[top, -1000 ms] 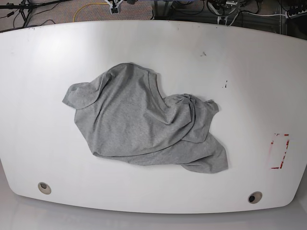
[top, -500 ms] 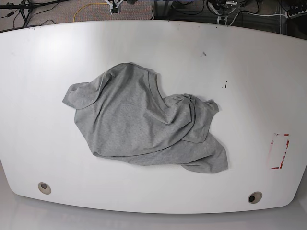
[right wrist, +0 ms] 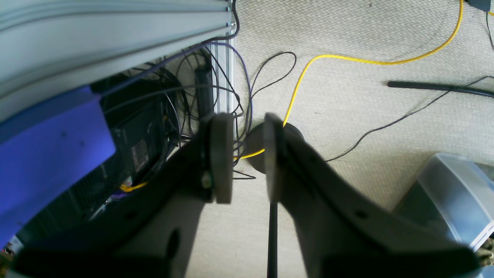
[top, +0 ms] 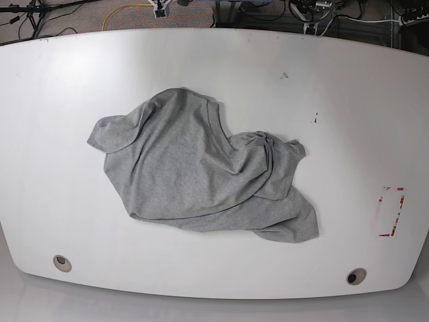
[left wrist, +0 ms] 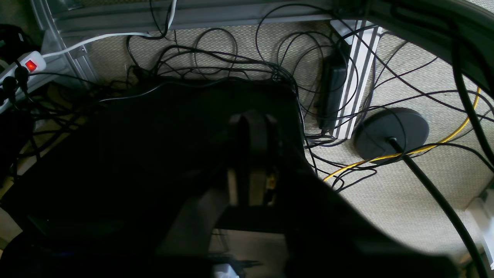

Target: Fold the T-shirt properly

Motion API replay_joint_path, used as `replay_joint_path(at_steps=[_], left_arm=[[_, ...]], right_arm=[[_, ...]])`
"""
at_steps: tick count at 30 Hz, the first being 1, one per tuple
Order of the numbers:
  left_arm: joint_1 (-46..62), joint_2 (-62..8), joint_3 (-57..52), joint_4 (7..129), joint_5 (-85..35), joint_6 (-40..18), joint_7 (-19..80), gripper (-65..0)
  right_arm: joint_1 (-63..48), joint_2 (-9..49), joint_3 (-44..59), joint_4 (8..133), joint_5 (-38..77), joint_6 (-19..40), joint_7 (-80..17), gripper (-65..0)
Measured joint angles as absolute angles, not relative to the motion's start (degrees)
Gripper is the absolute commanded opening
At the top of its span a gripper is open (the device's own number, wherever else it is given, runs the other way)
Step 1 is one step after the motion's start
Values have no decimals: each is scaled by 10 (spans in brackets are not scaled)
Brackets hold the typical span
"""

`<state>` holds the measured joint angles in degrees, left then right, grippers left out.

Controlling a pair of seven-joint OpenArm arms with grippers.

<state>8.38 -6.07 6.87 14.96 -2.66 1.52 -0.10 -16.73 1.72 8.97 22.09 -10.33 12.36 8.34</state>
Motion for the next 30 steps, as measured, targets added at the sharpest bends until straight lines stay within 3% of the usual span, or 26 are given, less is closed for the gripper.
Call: replay_joint_path(at_steps=[30], left_arm=[[96, -61, 67, 177, -27, 15, -1, -630]], right_arm=[[-166, 16, 89, 222, -103, 121, 84, -523]])
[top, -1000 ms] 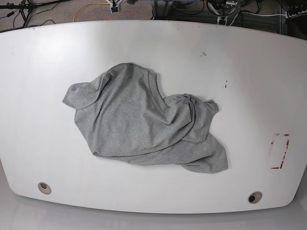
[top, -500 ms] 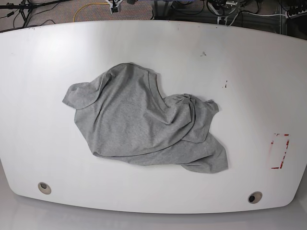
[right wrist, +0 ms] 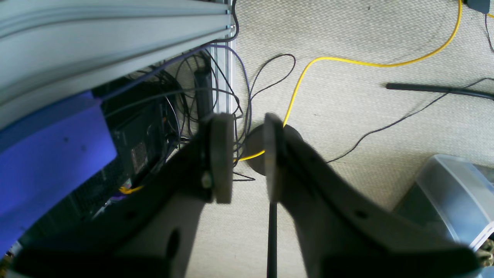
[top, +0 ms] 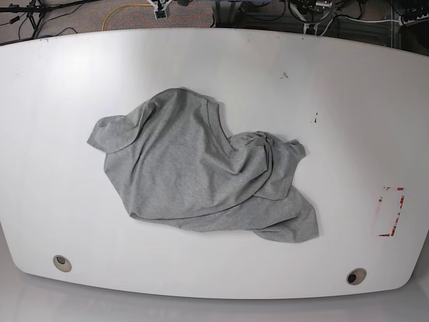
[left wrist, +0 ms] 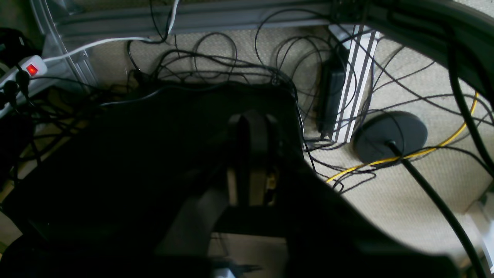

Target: Fold the T-shirt properly

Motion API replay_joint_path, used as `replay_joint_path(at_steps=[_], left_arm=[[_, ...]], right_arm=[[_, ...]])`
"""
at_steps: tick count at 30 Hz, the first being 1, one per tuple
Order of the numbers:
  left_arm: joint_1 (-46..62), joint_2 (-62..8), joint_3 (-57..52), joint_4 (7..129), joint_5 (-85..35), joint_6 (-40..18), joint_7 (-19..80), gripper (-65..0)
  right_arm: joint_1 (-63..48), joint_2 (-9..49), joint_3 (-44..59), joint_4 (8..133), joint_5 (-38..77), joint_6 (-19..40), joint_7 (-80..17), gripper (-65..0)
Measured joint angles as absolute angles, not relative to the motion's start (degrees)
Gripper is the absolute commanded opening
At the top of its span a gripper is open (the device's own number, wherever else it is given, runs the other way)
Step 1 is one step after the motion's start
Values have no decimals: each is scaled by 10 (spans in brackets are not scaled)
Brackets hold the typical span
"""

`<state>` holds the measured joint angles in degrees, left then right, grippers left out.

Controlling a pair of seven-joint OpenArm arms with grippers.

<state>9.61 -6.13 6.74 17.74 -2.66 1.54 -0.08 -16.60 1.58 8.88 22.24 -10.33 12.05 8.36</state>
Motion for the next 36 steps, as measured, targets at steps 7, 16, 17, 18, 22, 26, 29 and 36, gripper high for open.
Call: replay_joint_path(at_steps=[7, 16, 17, 18, 22, 26, 29, 36], left_arm=[[100, -61, 67, 187, -27, 15, -1, -632], [90, -61, 68, 170, -27, 17, 1, -636], [90, -61, 68, 170, -27, 17, 1, -636], [89, -61, 68, 170, -27, 17, 1, -636], [87, -61, 68, 168, -26, 17, 0, -634], [85, -61, 68, 167, -26, 17, -1, -633], [84, -61, 68, 167, -26, 17, -1, -633], [86, -61, 68, 169, -26, 17, -1, -631]], right_arm=[[-168, 16, 89, 229, -103, 120, 84, -523], [-167, 16, 89, 230, -103, 120, 84, -522], [-167, 16, 89, 230, -103, 120, 84, -522], [-167, 16, 89, 230, -103, 120, 84, -522], [-167, 16, 89, 228, -103, 120, 84, -525], [-167, 16, 89, 228, -103, 120, 83, -525], [-167, 16, 89, 229, -103, 120, 84, -525], [-168, 16, 89, 230, -103, 120, 83, -523]])
